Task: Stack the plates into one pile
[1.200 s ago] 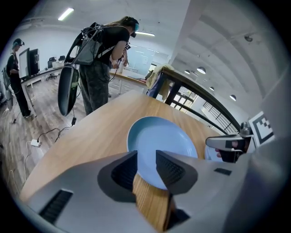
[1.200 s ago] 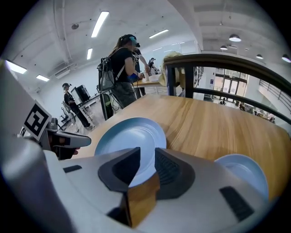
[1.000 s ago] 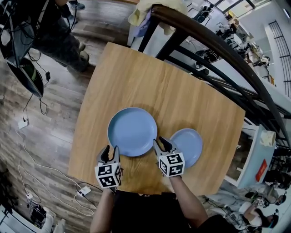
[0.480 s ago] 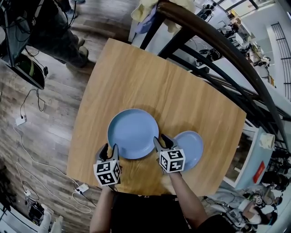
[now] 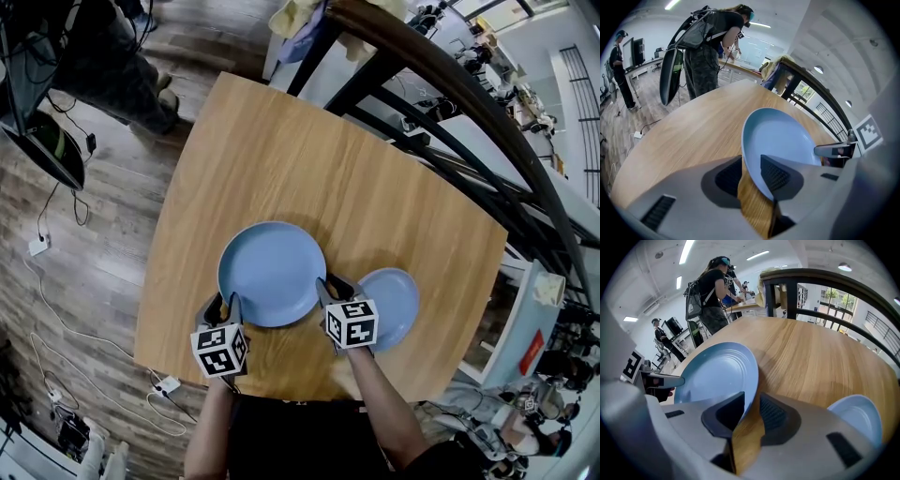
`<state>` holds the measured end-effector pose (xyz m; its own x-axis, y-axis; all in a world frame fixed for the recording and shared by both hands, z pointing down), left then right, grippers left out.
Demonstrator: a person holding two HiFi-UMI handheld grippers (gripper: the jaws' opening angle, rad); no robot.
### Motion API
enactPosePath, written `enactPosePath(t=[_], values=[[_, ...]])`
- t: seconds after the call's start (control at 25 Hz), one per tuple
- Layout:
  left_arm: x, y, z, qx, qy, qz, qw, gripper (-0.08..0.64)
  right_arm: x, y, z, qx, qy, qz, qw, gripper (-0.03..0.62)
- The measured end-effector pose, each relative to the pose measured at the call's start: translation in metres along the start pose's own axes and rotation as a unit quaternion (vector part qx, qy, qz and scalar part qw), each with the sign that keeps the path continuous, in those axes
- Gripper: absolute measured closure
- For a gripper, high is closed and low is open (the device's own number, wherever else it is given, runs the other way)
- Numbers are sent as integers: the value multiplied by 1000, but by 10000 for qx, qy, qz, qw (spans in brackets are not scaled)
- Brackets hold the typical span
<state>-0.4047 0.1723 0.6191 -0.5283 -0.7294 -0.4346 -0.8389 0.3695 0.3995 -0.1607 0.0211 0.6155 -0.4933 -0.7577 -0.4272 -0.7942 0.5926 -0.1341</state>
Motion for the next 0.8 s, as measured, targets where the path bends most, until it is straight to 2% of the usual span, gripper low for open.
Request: enactPosePath(t=[0.2, 0.8], values=[[0, 2, 1, 164, 9, 12, 9999, 486, 3, 1, -2, -25, 191, 18, 9998, 514], [-7, 3, 7, 194, -36, 190, 9996, 500, -2, 5, 1, -19, 206, -52, 9998, 534]])
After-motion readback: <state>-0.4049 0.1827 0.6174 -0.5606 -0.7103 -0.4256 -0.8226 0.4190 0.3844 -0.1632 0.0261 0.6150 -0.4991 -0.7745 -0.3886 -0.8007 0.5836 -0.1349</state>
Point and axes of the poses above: the fingertips, and each gripper's own axes: z backward along the fingers, y to its left, x out of its top, the point moved 8 cm from there along z, backward along the fingers, and after that the axes turned 4 degrees about -x, right-handed, at the moved point
